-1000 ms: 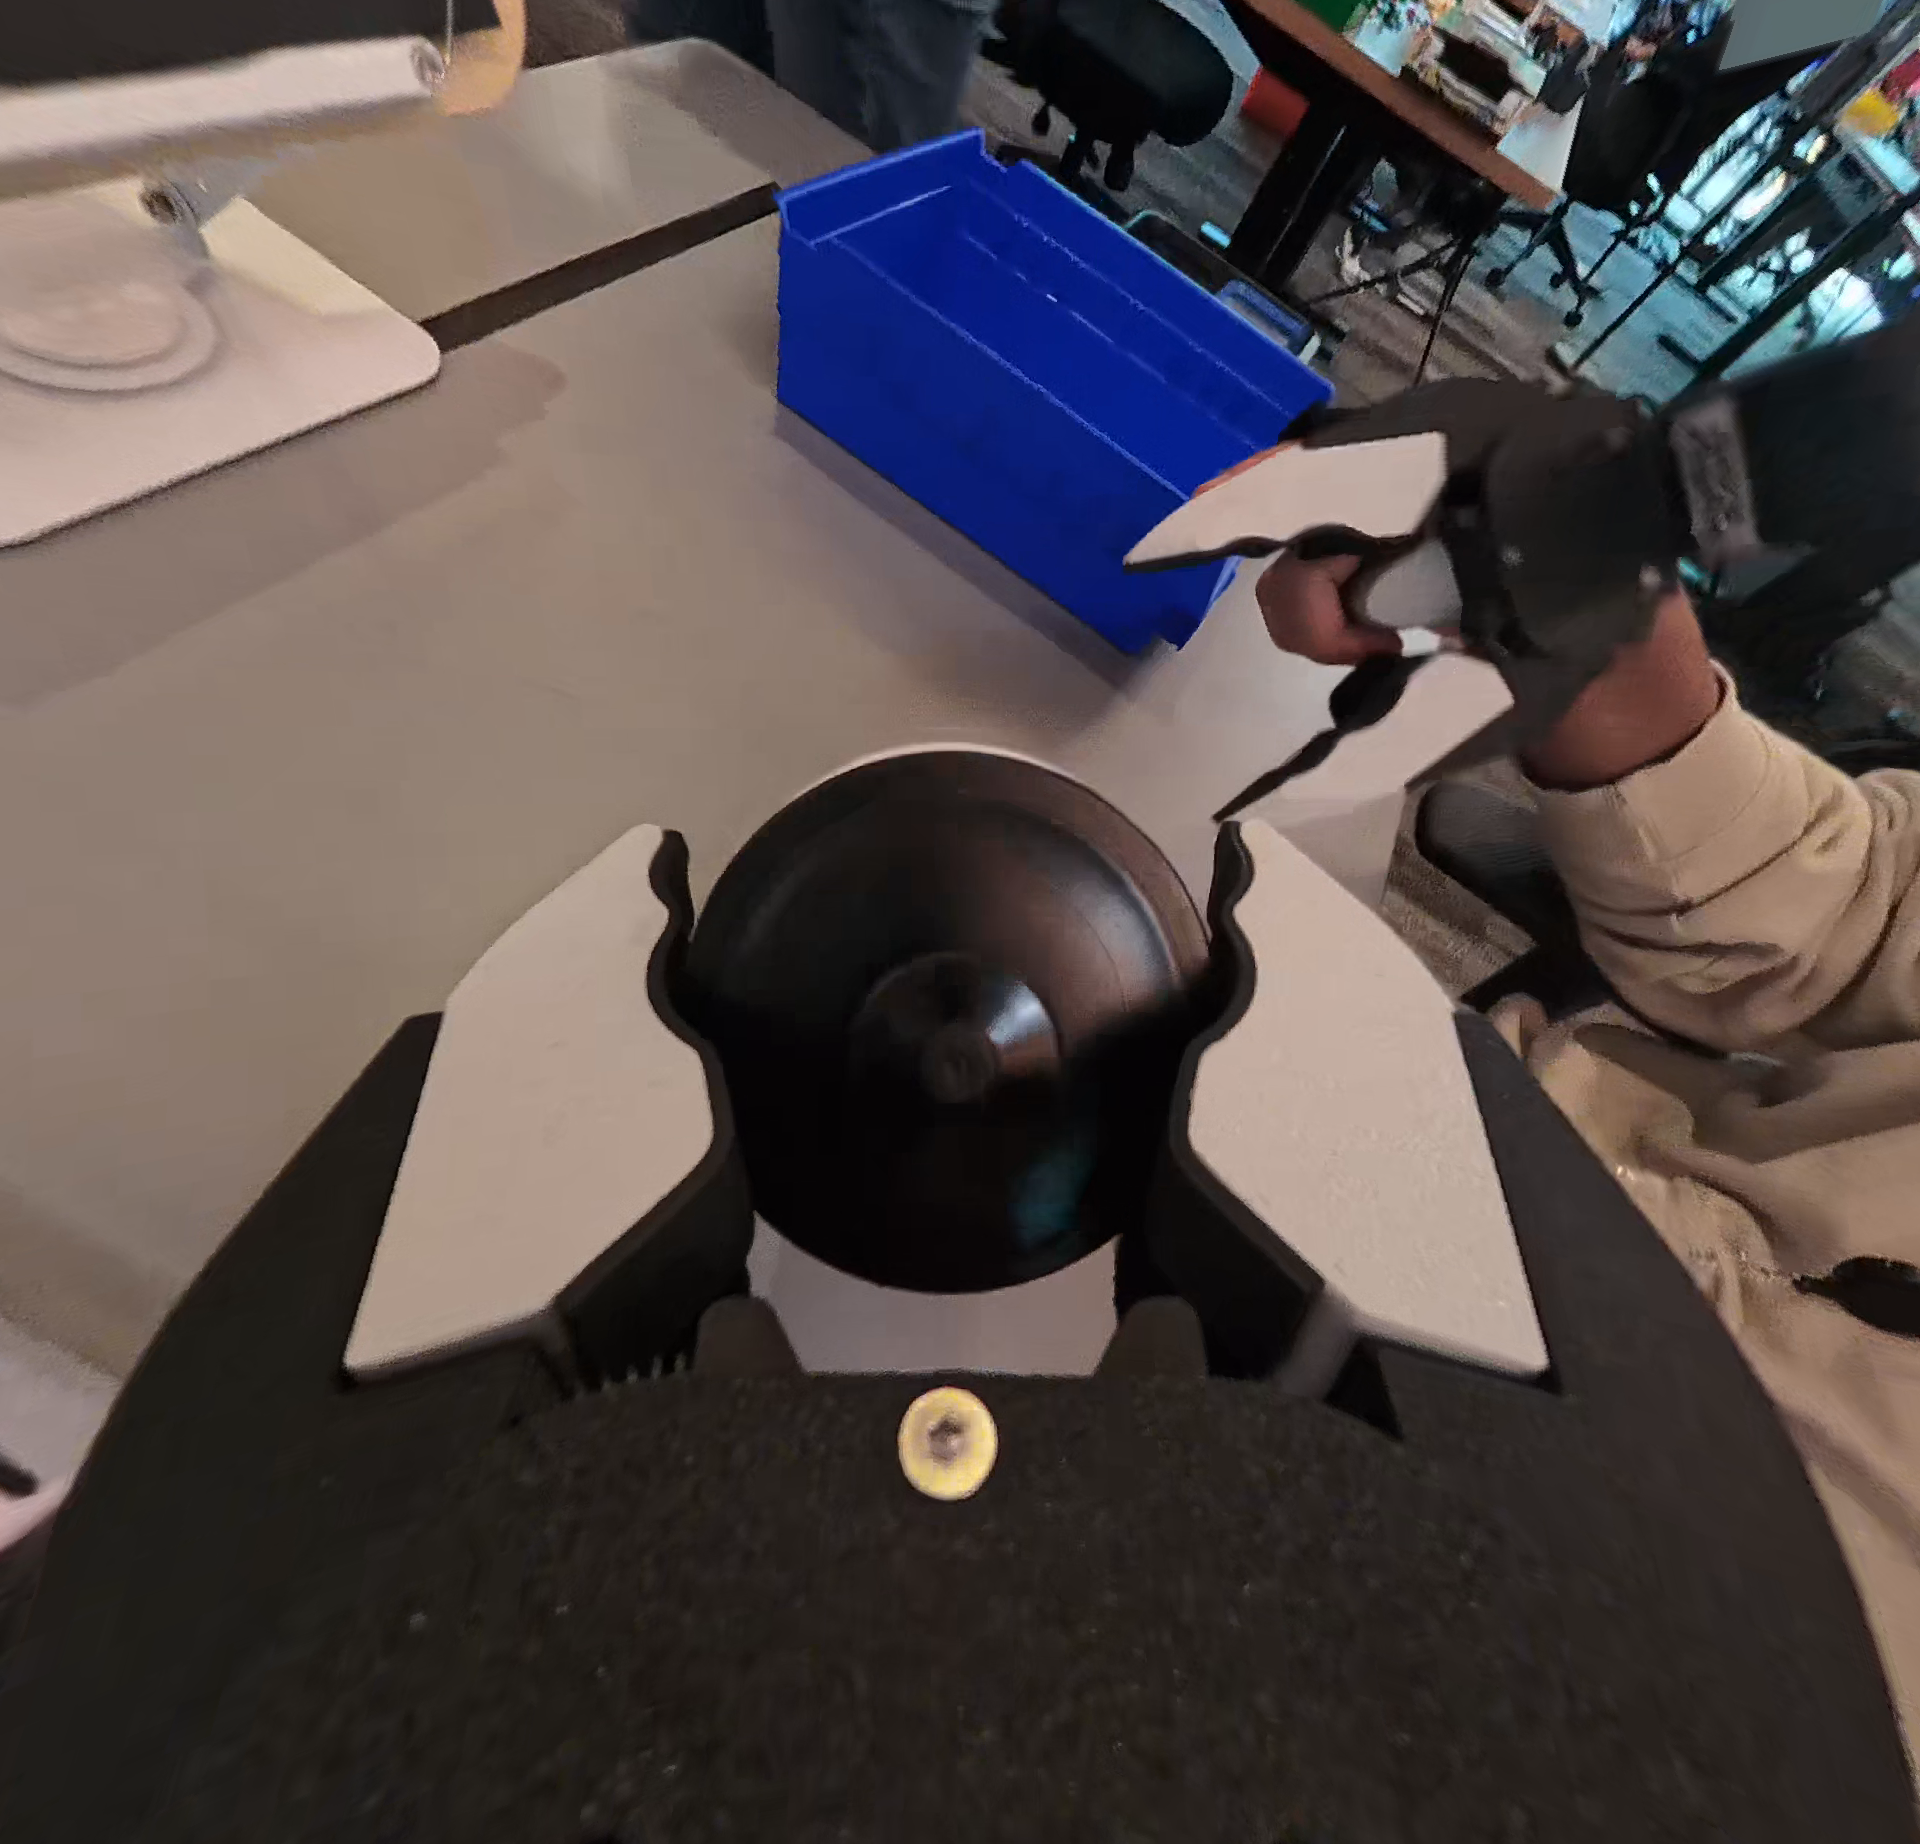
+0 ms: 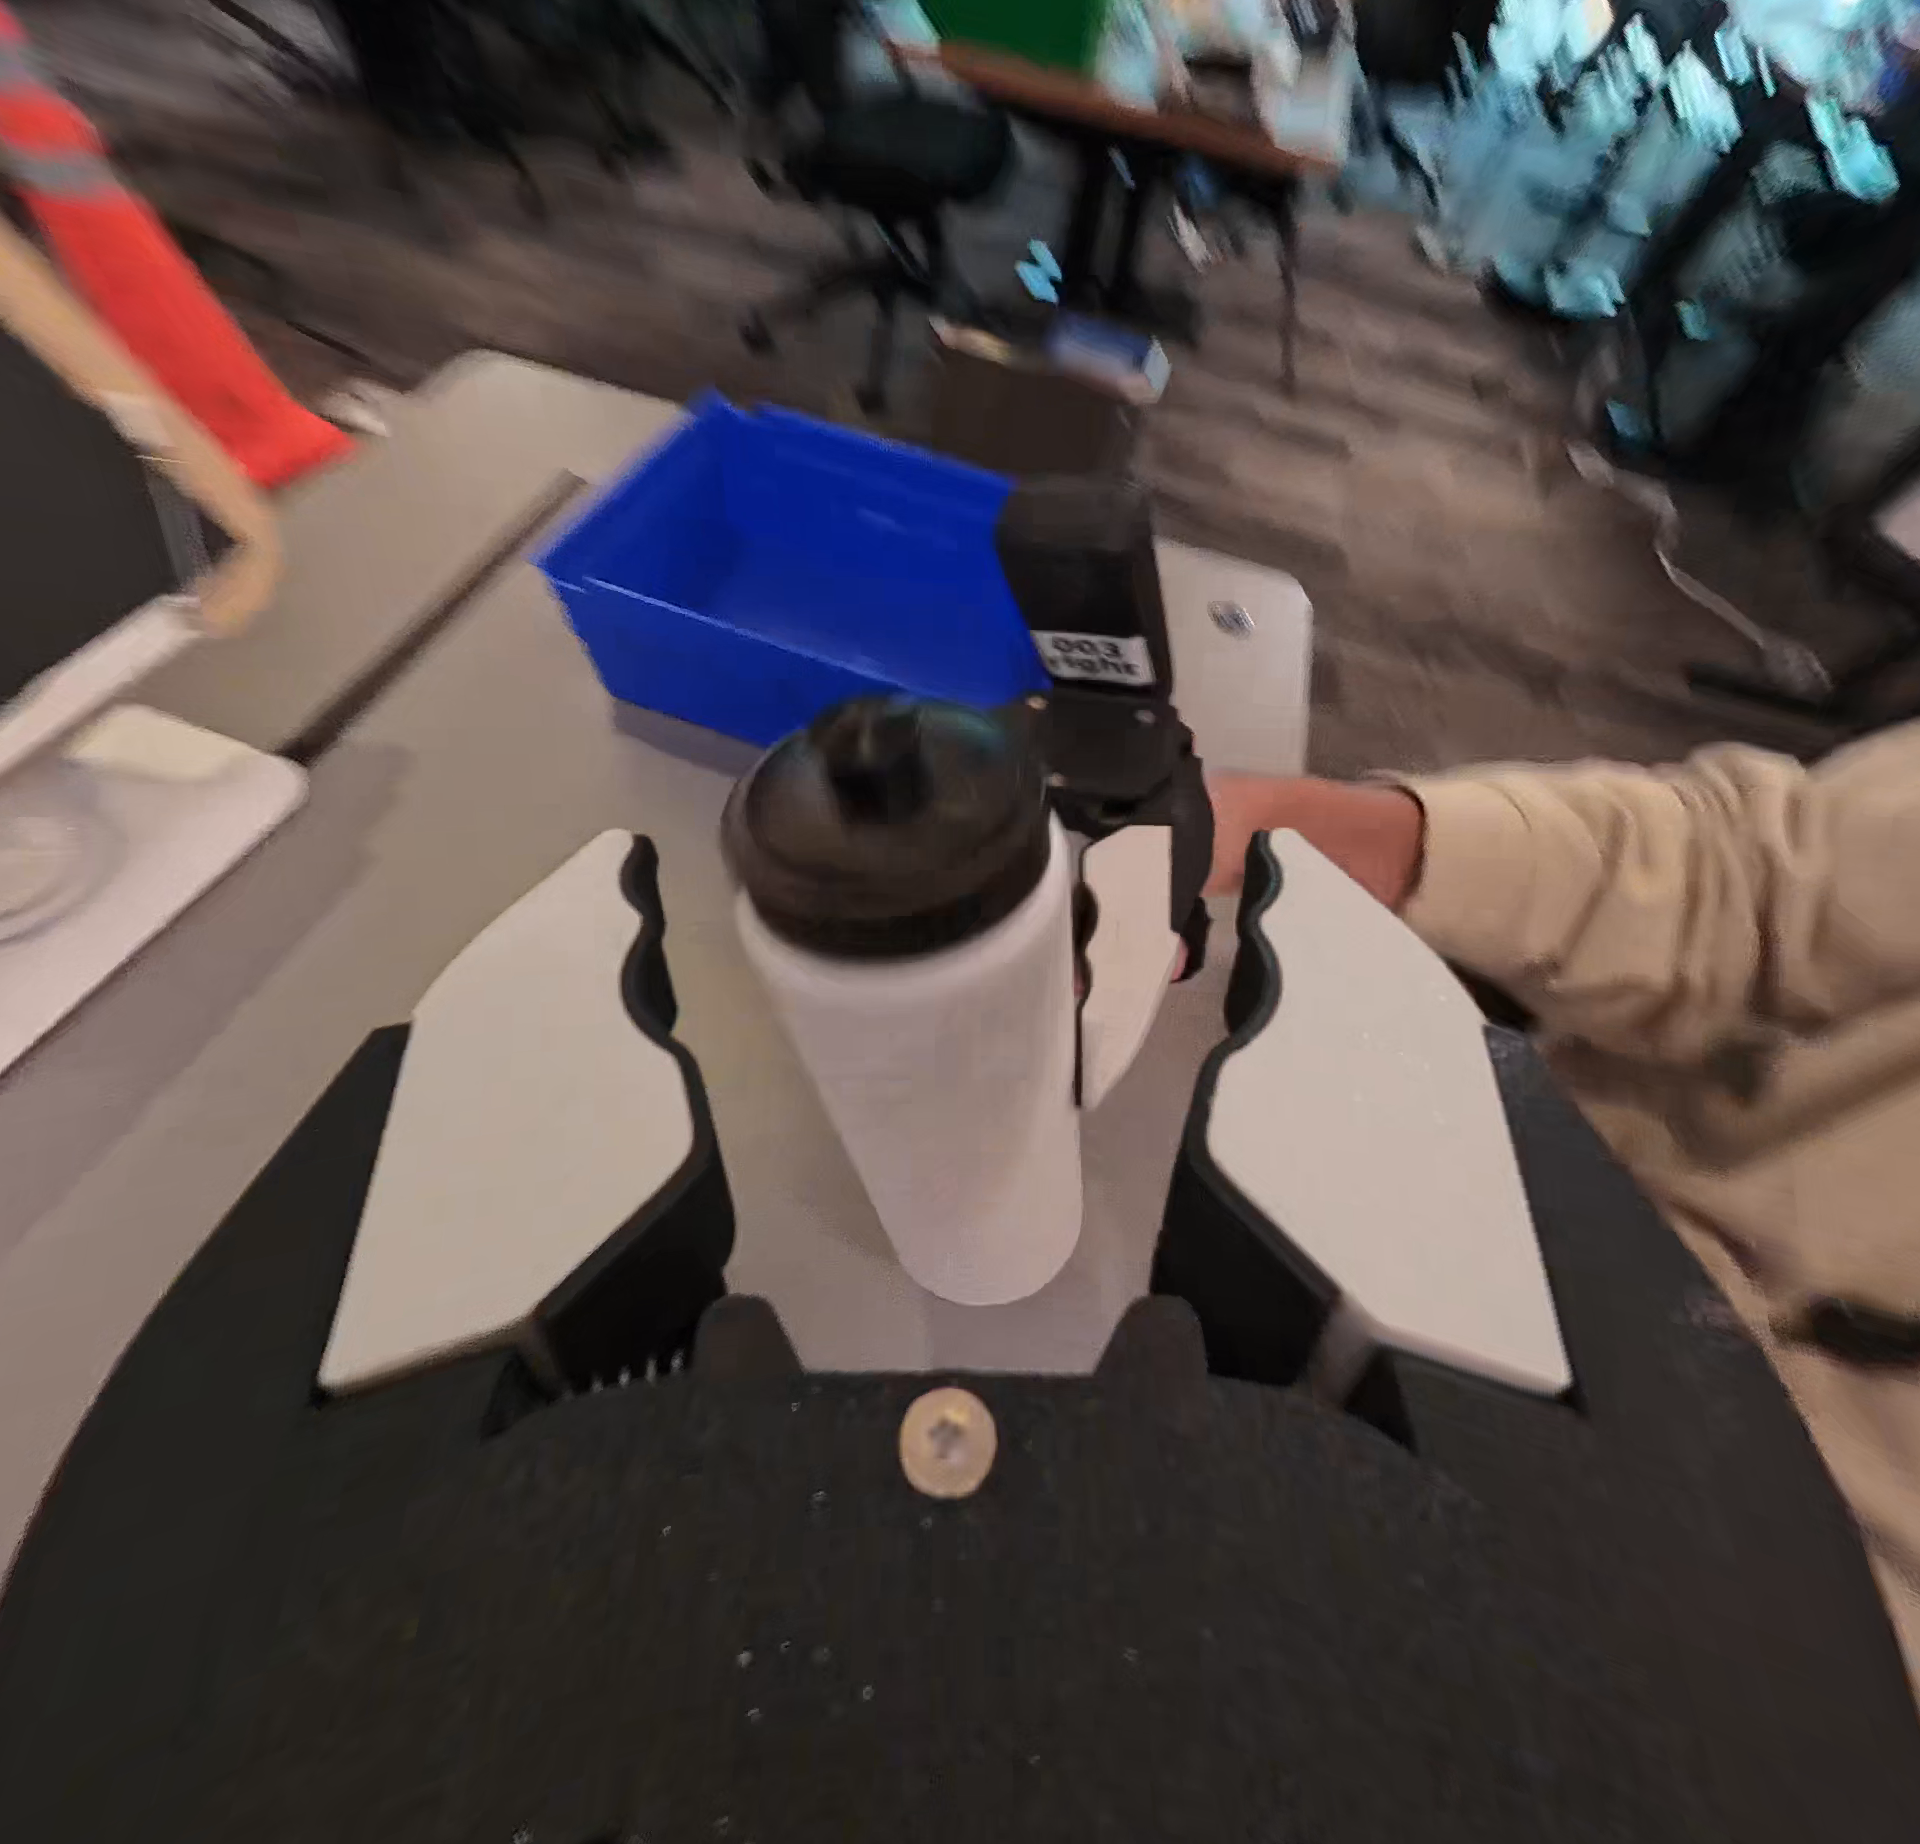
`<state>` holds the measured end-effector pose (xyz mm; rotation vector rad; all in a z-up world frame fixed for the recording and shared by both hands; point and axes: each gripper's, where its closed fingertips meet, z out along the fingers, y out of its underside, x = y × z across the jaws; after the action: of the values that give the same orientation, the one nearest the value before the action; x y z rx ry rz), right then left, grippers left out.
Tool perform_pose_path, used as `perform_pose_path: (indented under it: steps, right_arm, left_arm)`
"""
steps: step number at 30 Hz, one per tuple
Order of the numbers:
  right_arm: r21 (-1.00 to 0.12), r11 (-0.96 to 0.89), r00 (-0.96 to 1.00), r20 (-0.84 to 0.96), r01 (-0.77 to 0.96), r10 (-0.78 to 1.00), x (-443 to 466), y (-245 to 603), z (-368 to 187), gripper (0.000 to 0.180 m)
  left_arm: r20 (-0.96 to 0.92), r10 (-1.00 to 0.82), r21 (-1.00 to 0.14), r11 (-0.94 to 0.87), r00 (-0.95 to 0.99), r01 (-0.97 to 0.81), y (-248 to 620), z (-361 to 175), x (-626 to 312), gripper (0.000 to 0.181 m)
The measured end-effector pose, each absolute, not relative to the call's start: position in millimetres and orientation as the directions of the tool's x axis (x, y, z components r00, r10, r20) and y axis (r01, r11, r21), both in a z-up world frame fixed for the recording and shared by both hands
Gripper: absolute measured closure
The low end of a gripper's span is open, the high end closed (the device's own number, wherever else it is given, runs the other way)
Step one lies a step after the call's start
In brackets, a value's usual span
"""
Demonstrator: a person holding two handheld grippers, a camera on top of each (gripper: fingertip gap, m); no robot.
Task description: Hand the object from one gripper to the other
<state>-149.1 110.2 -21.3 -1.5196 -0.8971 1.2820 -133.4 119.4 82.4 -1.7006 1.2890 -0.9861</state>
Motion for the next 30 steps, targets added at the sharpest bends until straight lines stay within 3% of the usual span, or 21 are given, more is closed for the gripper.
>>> perform_pose_path:
  steps: [4,9,18,21,24,27,30]
  right_arm:
    - [-0.927,-0.344,0.225,-0.370,-0.148,0.901,-128.4,124.1,-5.7,0.104]
    - [-0.937,-0.302,0.325,-0.345,-0.178,0.880,-110.8,135.1,12.3,0.104]
    - [-0.971,-0.227,0.559,-0.230,-0.075,0.797,-60.8,146.2,43.9,0.104]
    - [-0.968,-0.249,0.726,-0.190,-0.027,0.661,0.0,156.4,61.0,0.104]
    - [-0.926,-0.377,0.916,-0.130,0.025,0.380,90.9,173.4,54.1,0.104]
    - [-0.788,-0.613,0.987,-0.054,0.052,0.154,160.6,186.8,11.0,0.104]
    - [-0.643,-0.766,0.997,-0.038,0.025,0.064,187.4,204.3,-39.6,0.104]
  left_arm:
    - [0.183,-0.877,-0.964,-0.248,0.444,-0.091,119.1,47.1,-188.7,0.084]
    - [0.292,-0.756,-0.951,-0.293,0.586,0.095,84.5,-38.1,-231.3,0.089]
    - [0.215,-0.734,-0.961,-0.276,0.644,0.006,81.1,-68.3,-234.3,0.094]
    - [0.235,-0.724,-0.959,-0.281,0.649,0.034,81.6,-64.4,-237.4,0.096]
    - [0.233,-0.715,-0.960,-0.279,0.659,0.036,83.3,-64.5,-241.1,0.097]
    - [0.233,-0.709,-0.956,-0.291,0.666,0.024,84.9,-68.0,-241.9,0.098]
    - [0.289,-0.723,-0.944,-0.326,0.628,0.059,82.0,-67.2,-236.8,0.098]
